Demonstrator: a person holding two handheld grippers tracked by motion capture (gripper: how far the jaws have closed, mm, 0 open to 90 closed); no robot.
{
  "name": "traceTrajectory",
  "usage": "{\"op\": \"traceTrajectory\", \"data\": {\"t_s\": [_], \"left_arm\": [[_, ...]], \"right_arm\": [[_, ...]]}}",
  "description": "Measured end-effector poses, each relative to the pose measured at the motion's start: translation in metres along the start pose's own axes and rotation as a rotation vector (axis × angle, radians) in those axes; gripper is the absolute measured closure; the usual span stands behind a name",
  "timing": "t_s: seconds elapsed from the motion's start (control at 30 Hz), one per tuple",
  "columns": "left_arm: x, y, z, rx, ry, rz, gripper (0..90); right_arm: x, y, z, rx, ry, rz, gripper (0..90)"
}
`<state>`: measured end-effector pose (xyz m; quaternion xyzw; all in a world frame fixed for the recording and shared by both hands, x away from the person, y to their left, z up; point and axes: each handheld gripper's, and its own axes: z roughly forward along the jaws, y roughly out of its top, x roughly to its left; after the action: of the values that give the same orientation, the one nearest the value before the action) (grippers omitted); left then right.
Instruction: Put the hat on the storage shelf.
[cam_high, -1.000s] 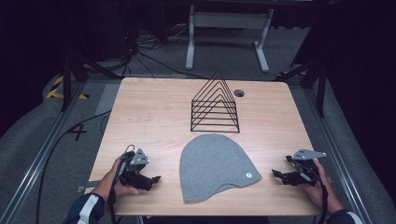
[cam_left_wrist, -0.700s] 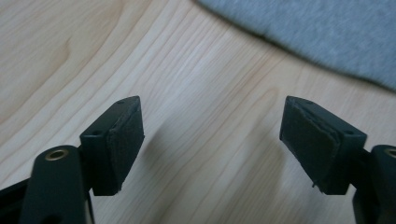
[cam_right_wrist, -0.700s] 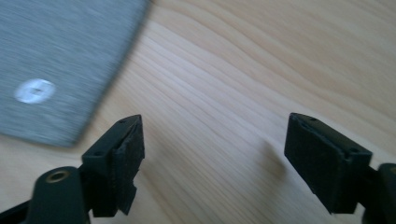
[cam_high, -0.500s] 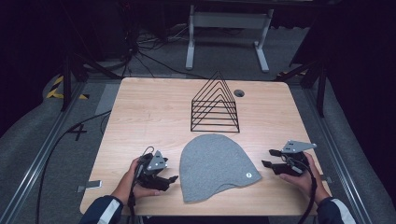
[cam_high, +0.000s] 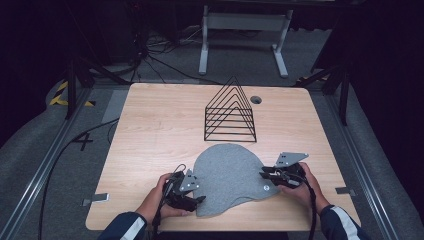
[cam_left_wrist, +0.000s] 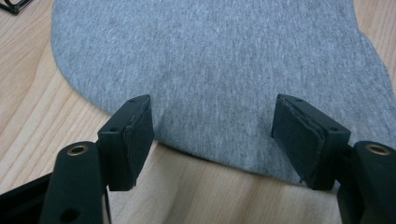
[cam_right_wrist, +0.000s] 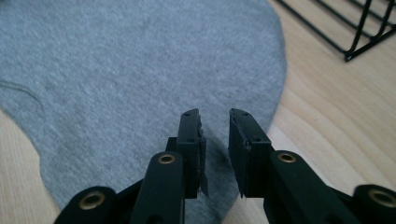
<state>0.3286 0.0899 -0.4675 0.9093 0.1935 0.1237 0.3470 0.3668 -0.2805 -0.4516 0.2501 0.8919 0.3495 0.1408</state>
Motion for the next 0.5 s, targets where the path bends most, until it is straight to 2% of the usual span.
{"op": "traceTrajectory", "data": {"t_s": [0.07, 0.2, 0.33, 0.5], "left_arm": [[0.003, -0.002, -0.001, -0.002, 0.0, -0.025, 29.7], [0.01, -0.005, -0.003, -0.001, 0.024, -0.024, 29.4], [0.017, -0.01, -0.005, -0.005, 0.024, -0.058, 29.4], [0.024, -0.014, -0.009, 0.005, 0.036, -0.069, 29.4]], "right_arm": [[0.002, -0.002, 0.003, 0.019, 0.006, -0.009, 75.0], [0.008, -0.002, 0.003, 0.021, 0.009, -0.013, 74.9], [0.018, -0.004, 0.001, 0.021, 0.035, -0.012, 74.3], [0.031, -0.006, -0.002, 0.022, 0.06, -0.014, 73.4]]}}
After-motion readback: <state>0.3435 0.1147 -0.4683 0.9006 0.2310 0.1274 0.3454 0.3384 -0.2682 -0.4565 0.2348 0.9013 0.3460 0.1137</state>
